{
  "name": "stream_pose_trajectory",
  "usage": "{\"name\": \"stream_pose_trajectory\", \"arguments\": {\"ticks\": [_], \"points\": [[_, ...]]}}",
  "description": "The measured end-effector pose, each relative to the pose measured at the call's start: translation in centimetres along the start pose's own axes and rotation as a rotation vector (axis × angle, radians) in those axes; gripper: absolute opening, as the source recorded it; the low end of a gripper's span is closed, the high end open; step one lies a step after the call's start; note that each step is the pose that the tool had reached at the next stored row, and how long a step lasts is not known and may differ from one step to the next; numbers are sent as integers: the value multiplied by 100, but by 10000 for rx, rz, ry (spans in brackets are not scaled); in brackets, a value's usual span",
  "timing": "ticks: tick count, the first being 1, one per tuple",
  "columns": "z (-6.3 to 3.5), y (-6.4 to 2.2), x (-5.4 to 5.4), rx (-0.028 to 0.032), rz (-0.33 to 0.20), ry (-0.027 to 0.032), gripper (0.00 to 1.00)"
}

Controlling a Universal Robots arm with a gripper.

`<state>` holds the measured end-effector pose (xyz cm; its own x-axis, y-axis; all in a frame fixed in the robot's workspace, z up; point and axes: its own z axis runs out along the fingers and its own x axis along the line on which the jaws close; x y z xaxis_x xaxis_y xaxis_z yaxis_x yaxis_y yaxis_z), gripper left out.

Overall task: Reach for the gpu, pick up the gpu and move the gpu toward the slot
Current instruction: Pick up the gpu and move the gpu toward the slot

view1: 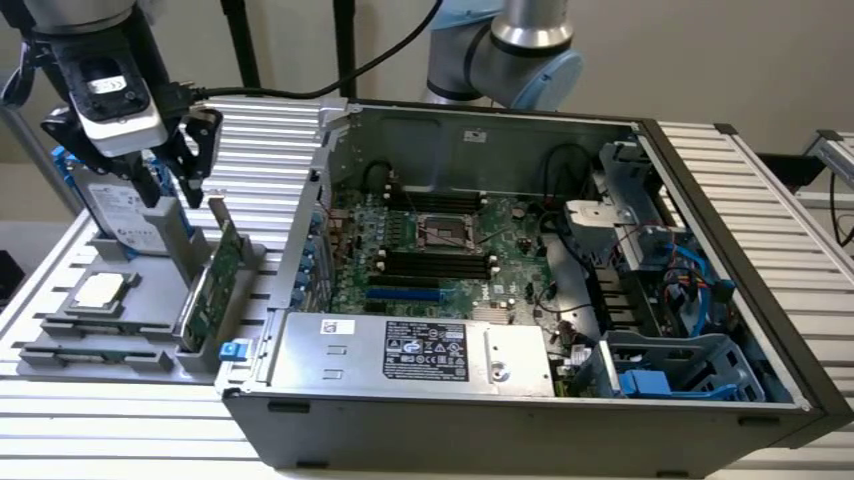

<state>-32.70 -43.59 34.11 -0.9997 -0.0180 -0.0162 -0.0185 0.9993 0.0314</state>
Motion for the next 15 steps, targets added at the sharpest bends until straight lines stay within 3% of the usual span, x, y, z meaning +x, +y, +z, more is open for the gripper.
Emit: {"name": "stream_pose_trajectory", "arguments": {"ticks": [10, 15], "points": [[162, -110, 5, 55, -1, -3, 48], [226, -134, 6, 154, -1, -27, 48]]}}
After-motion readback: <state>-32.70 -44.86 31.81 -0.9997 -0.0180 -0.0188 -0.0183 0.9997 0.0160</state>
